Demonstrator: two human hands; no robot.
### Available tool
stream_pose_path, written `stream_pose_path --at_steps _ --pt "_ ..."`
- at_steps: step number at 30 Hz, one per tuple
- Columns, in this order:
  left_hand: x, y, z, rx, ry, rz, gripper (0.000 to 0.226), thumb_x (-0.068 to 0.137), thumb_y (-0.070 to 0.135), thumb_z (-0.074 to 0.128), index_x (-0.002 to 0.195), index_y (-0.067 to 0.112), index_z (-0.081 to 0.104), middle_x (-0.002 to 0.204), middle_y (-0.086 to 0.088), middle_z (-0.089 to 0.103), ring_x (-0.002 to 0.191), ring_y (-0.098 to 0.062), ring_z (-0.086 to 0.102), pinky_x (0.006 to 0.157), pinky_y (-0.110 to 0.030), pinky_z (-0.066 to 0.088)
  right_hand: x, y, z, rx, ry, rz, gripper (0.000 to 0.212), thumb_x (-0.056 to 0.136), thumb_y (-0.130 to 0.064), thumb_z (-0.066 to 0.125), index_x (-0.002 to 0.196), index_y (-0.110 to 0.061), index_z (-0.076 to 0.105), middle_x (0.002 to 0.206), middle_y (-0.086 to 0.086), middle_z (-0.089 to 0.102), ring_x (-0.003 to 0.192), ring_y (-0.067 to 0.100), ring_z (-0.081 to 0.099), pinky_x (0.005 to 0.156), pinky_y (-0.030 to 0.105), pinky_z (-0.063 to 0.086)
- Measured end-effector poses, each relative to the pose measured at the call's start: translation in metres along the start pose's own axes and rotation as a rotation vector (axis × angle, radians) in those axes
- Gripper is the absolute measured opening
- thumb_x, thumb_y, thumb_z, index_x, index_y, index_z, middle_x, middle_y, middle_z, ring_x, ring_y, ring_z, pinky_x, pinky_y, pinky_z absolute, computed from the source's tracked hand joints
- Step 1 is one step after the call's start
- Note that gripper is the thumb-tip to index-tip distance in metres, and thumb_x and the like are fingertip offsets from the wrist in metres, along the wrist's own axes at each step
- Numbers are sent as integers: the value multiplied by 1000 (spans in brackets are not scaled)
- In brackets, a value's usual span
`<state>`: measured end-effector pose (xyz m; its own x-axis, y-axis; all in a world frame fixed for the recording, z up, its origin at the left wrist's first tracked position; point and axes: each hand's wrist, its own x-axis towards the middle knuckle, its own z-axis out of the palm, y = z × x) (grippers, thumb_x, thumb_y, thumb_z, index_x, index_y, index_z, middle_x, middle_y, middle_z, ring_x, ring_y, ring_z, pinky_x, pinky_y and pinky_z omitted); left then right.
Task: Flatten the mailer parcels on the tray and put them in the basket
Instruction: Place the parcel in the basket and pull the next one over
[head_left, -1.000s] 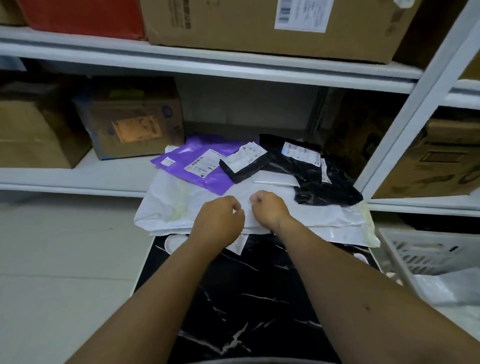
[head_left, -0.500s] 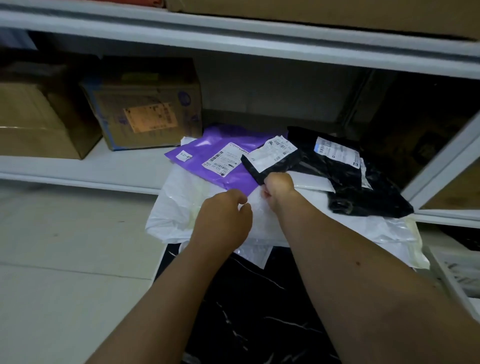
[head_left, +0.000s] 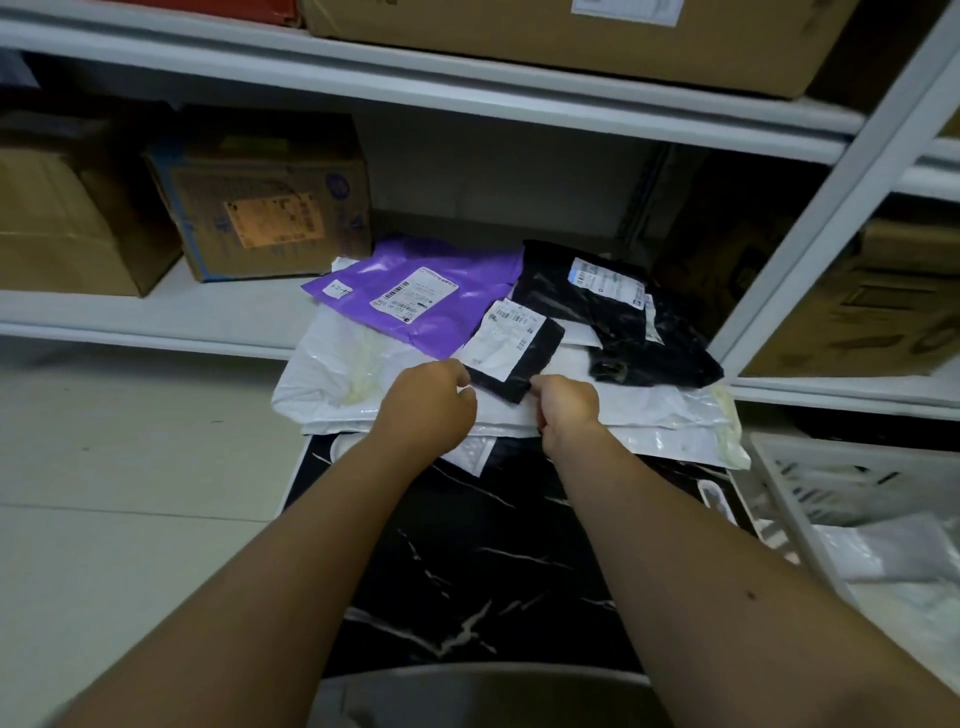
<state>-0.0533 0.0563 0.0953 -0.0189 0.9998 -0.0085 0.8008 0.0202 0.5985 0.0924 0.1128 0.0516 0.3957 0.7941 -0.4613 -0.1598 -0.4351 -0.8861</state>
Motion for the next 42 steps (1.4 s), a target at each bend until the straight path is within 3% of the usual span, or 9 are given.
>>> stream_pose_path --at_steps 4,12,16,22,24,29,32,37,42 --pt "-25 2 12 49 -87 -13 31 95 20 48 123 9 58 122 -12 61 113 -28 53 85 -27 40 -26 39 -48 14 113 54 10 76 -5 73 75 -1 65 77 13 68 69 28 64 68 36 57" --pt "-85 -18 75 216 -309 4 34 95 19 46 125 5 50 125 -15 54 114 -28 51 88 -30 40 -60 127 -125 -323 81 234 29 82 -7 72 107 5 63 95 15 65 84 28 61 71 32 47" --pt "-113 -23 115 221 -343 -10 38 97 19 44 133 9 42 133 -14 43 118 -29 49 97 -37 42 -65 151 -148 -534 6 180 33 89 -11 59 121 -2 62 122 16 63 112 30 60 86 32 51" --pt "-129 -25 142 460 -213 207 62 101 42 22 153 13 3 160 -8 -8 148 -25 -2 117 -43 15 -90 147 -146 -1155 312 -431 41 97 -38 48 133 -19 46 139 5 44 126 25 42 98 38 40" --pt "-129 -25 147 582 -198 332 67 94 46 0 151 12 -9 157 -6 -19 147 -22 -12 118 -45 5 -97 158 -141 -1313 215 -705 47 100 -40 35 144 -22 37 154 1 31 142 23 29 108 43 32" --pt "-129 -41 157 637 -284 464 63 90 41 27 143 9 39 151 -11 35 139 -25 34 105 -50 39 -98 190 -136 -1400 -59 -771 69 101 -51 8 137 -13 53 145 5 49 135 21 44 101 53 39" --pt "-135 -56 165 624 -323 499 59 95 43 24 140 11 43 148 -8 40 136 -22 38 104 -48 39 -93 203 -142 -1476 -88 -830 72 100 -57 10 134 -14 57 142 5 52 133 18 47 102 52 35" --pt "-136 -55 168 681 -423 516 74 78 53 -30 144 19 -24 150 -1 -33 141 -21 -26 117 -45 -8 -88 206 -142 -1513 -115 -740 72 99 -57 7 134 -16 55 142 4 51 133 17 42 101 53 32" --pt "-135 -54 171 638 -397 495 74 74 51 -22 143 23 -25 154 2 -28 140 -15 -27 119 -45 -7 -92 202 -143 -1486 -170 -673 72 100 -56 6 135 -17 55 142 3 51 133 16 45 100 56 35"
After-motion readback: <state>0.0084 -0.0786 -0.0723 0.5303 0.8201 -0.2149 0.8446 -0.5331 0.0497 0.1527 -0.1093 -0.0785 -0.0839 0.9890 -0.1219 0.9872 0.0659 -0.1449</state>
